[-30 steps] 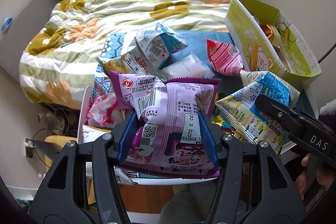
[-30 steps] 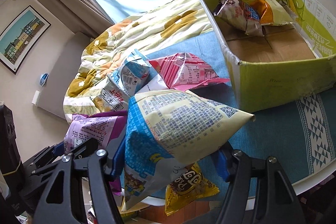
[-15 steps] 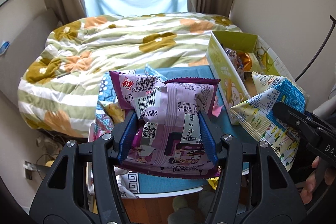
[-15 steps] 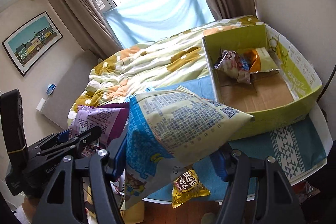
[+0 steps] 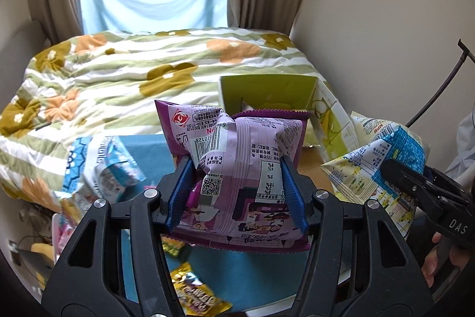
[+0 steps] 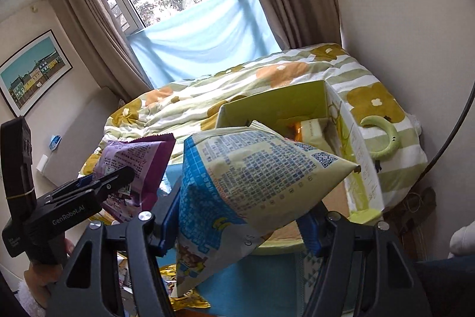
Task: Organize snacks
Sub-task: 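Carry both bags to the box while the left tool releases the lavender bag inside, then lower the blue-and-white chip bag into the box and open the right tool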
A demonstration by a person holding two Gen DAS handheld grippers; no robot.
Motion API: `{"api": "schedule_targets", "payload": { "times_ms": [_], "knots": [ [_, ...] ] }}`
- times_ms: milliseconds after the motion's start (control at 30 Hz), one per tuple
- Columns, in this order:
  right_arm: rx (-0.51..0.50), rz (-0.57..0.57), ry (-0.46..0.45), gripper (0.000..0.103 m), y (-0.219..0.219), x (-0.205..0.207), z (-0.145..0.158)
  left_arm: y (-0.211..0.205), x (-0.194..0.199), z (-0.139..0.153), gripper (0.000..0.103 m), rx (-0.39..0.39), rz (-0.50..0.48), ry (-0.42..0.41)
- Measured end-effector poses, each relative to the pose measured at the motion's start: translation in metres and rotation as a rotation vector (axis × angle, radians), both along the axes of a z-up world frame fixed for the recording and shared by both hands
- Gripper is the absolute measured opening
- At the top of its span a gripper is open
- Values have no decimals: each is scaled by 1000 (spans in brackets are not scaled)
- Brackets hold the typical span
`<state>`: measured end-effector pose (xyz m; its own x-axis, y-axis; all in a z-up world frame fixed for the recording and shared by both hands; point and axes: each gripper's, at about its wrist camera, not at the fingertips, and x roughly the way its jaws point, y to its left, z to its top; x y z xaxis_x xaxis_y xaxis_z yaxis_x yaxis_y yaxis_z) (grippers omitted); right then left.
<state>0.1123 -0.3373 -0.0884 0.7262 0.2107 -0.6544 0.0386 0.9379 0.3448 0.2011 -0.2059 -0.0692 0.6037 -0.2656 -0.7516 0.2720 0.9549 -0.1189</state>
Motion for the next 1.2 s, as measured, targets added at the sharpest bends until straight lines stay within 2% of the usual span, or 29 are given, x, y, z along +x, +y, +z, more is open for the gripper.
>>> {"api": "schedule_targets", "payload": {
  "times_ms": [200,333,400,433,467,533,733,933,1100,1133,1167,1200],
  "knots": [
    [-42,7,32,62,-60,25,-8,-71,40,-45,54,45,-6,84],
    [-35,23,78,62,-89,39,-21,-97,60,-78,54,83,9,145],
    [-37,39,94,62,-96,45,-27,-106,67,-89,58,108,17,166],
    [-44,49,100,62,-99,48,-30,-110,69,-92,67,123,21,171],
    [-54,61,106,62,-99,52,-33,-111,69,-94,87,147,33,169],
    [-77,83,117,62,-99,57,-38,-111,68,-93,102,178,52,146],
    [-123,151,153,63,-96,72,-52,-97,56,-82,102,185,44,136],
    [-188,229,229,64,-79,96,-69,-79,41,-69,102,168,71,120],
    [-188,282,263,67,-69,114,-82,-63,39,-67,102,173,104,115],
    [-195,289,267,74,-67,117,-85,-60,40,-69,102,172,111,118],
    [-195,298,269,87,-66,119,-88,-58,39,-70,102,168,117,121],
    [-194,301,265,94,-65,120,-90,-56,39,-71,102,164,121,124]
  ]
}}
